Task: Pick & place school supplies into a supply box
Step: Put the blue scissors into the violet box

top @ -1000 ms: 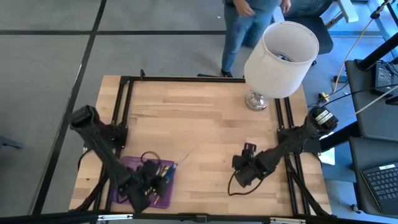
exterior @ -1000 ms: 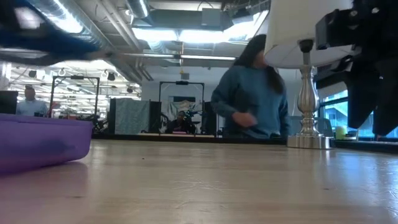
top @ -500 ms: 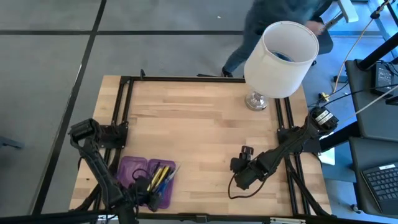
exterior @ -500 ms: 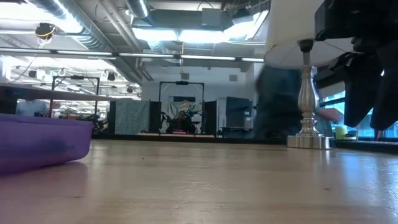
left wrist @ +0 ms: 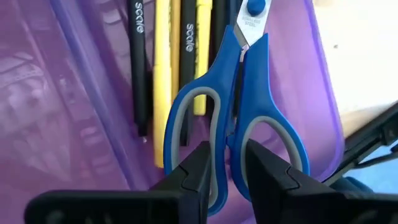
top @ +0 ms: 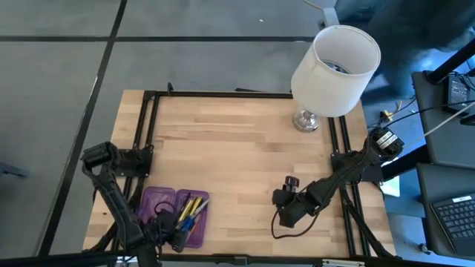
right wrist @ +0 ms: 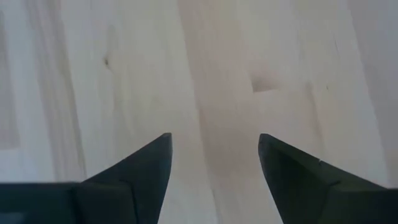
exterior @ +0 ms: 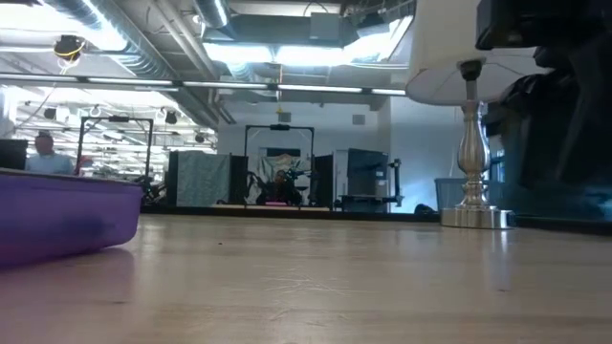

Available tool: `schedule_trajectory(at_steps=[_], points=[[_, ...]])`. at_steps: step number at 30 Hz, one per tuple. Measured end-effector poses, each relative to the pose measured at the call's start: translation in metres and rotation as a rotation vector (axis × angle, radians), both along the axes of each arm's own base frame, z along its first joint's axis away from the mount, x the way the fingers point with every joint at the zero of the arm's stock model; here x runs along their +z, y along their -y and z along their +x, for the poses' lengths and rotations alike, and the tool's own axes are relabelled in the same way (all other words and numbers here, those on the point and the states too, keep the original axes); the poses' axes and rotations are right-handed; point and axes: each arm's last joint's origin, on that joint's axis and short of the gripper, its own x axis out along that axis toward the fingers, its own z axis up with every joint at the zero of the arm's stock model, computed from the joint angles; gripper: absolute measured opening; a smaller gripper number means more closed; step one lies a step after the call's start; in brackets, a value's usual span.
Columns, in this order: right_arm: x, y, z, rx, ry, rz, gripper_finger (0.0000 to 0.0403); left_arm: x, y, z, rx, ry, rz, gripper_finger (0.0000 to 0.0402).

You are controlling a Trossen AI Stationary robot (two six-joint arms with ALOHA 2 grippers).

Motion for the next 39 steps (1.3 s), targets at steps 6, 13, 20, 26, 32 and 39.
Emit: schedule_trajectory(at_steps=[6, 13, 20, 26, 32, 39], points=[[0.0010, -0.0018, 0.0023, 0.000, 0.026, 0.020, 0.0243, 0.0002, -0.0005, -0.0020, -0.003, 0.015, 0.023, 0.0068], [0.0014, -0.0024, 0.0032, -0.027, 0.036, 0.042, 0.0243, -0.0007, -0.0076, -0.0017, 0.011, -0.046, 0.064, 0.0068], [0.0014, -0.0024, 0.0032, -0.042, 0.037, 0.050, 0.0243, -0.0016, -0.0086, -0.0008, 0.015, -0.062, 0.065, 0.0069], [0.0013, -0.0023, 0.0032, -0.038, 0.036, 0.047, 0.0243, -0.0074, -0.0065, 0.0017, 0.018, -0.090, 0.049, 0.0070], [0.0013, -0.0022, 0.0031, -0.025, 0.034, 0.040, 0.0243, -0.0078, -0.0079, 0.0033, 0.009, -0.095, 0.063, 0.0071], [0.0013, -0.0023, 0.0031, -0.019, 0.033, 0.037, 0.0243, -0.0078, -0.0086, 0.0059, 0.002, -0.099, 0.060, 0.0102]])
